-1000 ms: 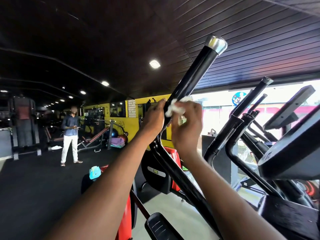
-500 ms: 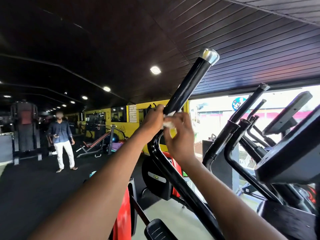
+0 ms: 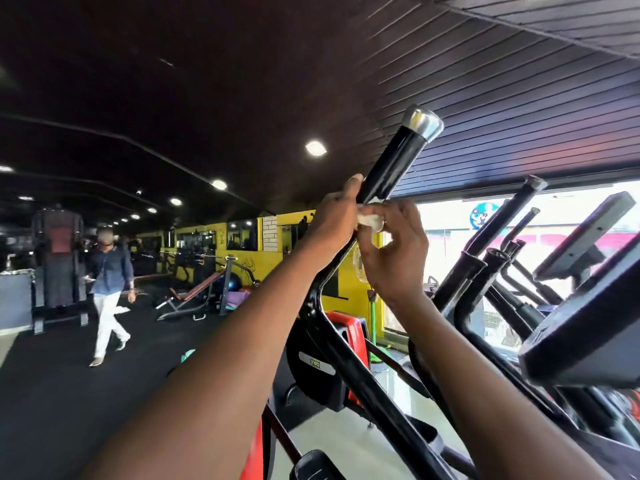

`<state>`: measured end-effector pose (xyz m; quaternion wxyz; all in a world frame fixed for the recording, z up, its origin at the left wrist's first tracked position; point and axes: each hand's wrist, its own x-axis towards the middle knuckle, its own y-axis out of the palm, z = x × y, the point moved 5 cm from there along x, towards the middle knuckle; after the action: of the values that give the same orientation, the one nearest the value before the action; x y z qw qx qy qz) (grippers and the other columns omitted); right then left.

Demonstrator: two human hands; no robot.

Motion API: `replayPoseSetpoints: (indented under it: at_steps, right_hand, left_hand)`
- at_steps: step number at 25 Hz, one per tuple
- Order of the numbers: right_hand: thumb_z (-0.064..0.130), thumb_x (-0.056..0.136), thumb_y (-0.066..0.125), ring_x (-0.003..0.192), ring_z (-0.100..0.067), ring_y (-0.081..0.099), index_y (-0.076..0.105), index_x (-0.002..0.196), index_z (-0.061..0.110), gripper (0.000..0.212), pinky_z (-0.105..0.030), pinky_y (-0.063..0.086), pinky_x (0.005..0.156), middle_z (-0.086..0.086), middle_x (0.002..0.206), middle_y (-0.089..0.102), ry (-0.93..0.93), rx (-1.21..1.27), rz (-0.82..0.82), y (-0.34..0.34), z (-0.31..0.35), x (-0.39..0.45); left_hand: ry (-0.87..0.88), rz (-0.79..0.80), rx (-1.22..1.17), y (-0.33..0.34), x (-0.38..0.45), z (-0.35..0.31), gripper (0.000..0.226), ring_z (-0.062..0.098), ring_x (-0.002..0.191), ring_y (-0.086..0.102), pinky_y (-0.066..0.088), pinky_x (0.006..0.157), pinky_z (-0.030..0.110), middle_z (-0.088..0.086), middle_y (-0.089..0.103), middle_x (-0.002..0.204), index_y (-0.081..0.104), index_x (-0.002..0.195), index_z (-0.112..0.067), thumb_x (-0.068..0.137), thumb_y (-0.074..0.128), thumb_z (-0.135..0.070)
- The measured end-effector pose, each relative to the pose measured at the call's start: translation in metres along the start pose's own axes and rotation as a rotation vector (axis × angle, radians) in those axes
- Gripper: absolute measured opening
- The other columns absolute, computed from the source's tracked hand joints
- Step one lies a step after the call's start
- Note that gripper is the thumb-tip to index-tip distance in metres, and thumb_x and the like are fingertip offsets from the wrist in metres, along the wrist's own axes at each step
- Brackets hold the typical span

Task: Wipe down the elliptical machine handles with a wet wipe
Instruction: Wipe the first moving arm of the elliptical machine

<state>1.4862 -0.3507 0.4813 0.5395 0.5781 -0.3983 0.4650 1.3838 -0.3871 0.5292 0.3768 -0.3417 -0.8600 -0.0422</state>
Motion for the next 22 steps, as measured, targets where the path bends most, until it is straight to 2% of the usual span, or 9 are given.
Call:
replayPoseSetpoints:
  at_steps: [2, 4, 7, 9, 13, 16, 18, 20, 22]
  right_hand:
    - [0.005, 0.083, 0.059, 0.084, -0.012, 0.058, 0.063, 0.099, 0.009, 0.016, -0.028, 0.054, 0.071, -0.004, 0.097, 0.058, 0.117, 0.032, -0.212, -0.017, -0.006, 0.039]
    - [0.007, 0.086, 0.056, 0.088, -0.013, 0.058, 0.061, 0.100, 0.008, 0.016, -0.034, 0.056, 0.070, -0.001, 0.101, 0.055, 0.171, 0.059, -0.287, -0.016, -0.003, 0.047]
    - [0.004, 0.083, 0.057, 0.091, -0.015, 0.054, 0.065, 0.103, 0.005, 0.022, -0.028, 0.050, 0.071, -0.012, 0.101, 0.055, -0.012, 0.001, 0.006, 0.007, 0.005, -0.008]
    - [-0.001, 0.081, 0.061, 0.089, -0.015, 0.056, 0.068, 0.101, 0.007, 0.023, -0.030, 0.051, 0.072, -0.012, 0.099, 0.058, -0.049, 0.003, 0.053, -0.003, -0.007, -0.004]
    - [0.007, 0.085, 0.060, 0.084, -0.012, 0.056, 0.066, 0.102, 0.008, 0.018, -0.042, 0.056, 0.070, -0.002, 0.099, 0.055, 0.239, 0.063, -0.360, -0.036, -0.025, 0.071]
    - [0.012, 0.088, 0.057, 0.088, -0.016, 0.056, 0.067, 0.105, 0.005, 0.021, -0.030, 0.052, 0.075, -0.010, 0.100, 0.059, 0.102, -0.014, -0.196, -0.013, -0.004, 0.032]
    - [0.010, 0.086, 0.057, 0.089, -0.018, 0.055, 0.070, 0.105, 0.005, 0.024, -0.020, 0.046, 0.076, -0.012, 0.098, 0.060, -0.072, -0.063, -0.052, -0.008, 0.007, 0.009]
    - [0.006, 0.086, 0.056, 0.082, -0.011, 0.054, 0.069, 0.106, 0.006, 0.025, -0.015, 0.047, 0.069, -0.011, 0.096, 0.060, -0.049, -0.031, -0.105, -0.021, -0.001, 0.041]
    - [0.002, 0.085, 0.057, 0.079, -0.009, 0.054, 0.066, 0.102, 0.006, 0.020, -0.023, 0.051, 0.062, -0.009, 0.096, 0.059, 0.041, 0.033, -0.251, -0.037, -0.005, 0.077]
  left_hand:
    - [0.000, 0.039, -0.031, 0.003, -0.001, 0.001, 0.056, 0.016, 0.047, 0.059, 0.046, 0.057, 0.027, 0.002, 0.063, 0.052, 0.065, 0.072, -0.014, 0.100, 0.035, -0.052]
    - [0.006, 0.044, -0.032, 0.004, -0.002, 0.001, 0.057, 0.020, 0.050, 0.056, 0.045, 0.057, 0.028, 0.008, 0.062, 0.058, 0.065, 0.074, -0.013, 0.100, 0.034, -0.052]
    - [0.002, -0.008, 0.018, 0.001, -0.003, -0.001, 0.059, 0.018, 0.064, 0.060, 0.046, 0.068, 0.033, 0.006, 0.065, 0.068, 0.068, 0.074, -0.010, 0.099, 0.036, -0.053]
    - [0.010, 0.025, -0.011, 0.004, 0.001, 0.002, 0.064, 0.023, 0.063, 0.061, 0.047, 0.067, 0.035, 0.014, 0.067, 0.071, 0.070, 0.082, -0.004, 0.099, 0.035, -0.055]
    - [0.014, 0.058, -0.005, 0.007, 0.000, 0.005, 0.061, 0.024, 0.050, 0.054, 0.043, 0.060, 0.032, 0.015, 0.061, 0.062, 0.064, 0.076, -0.010, 0.099, 0.030, -0.055]
    - [0.022, 0.018, 0.020, 0.007, 0.004, -0.015, 0.052, 0.027, 0.062, 0.057, 0.046, 0.068, 0.039, 0.017, 0.062, 0.071, 0.065, 0.081, -0.007, 0.098, 0.033, -0.045]
    - [0.066, -0.017, 0.023, 0.009, 0.012, -0.035, 0.050, 0.022, 0.064, 0.059, 0.046, 0.068, 0.034, 0.012, 0.065, 0.070, 0.070, 0.075, -0.009, 0.094, 0.039, -0.044]
    - [0.067, 0.031, -0.095, 0.018, 0.016, -0.045, 0.055, 0.017, 0.049, 0.056, 0.044, 0.054, 0.025, 0.006, 0.062, 0.054, 0.067, 0.060, -0.012, 0.097, 0.040, -0.042]
    - [0.053, 0.097, -0.180, 0.025, 0.018, -0.042, 0.053, 0.021, 0.046, 0.053, 0.043, 0.050, 0.027, 0.009, 0.058, 0.051, 0.064, 0.067, -0.011, 0.102, 0.035, -0.039]
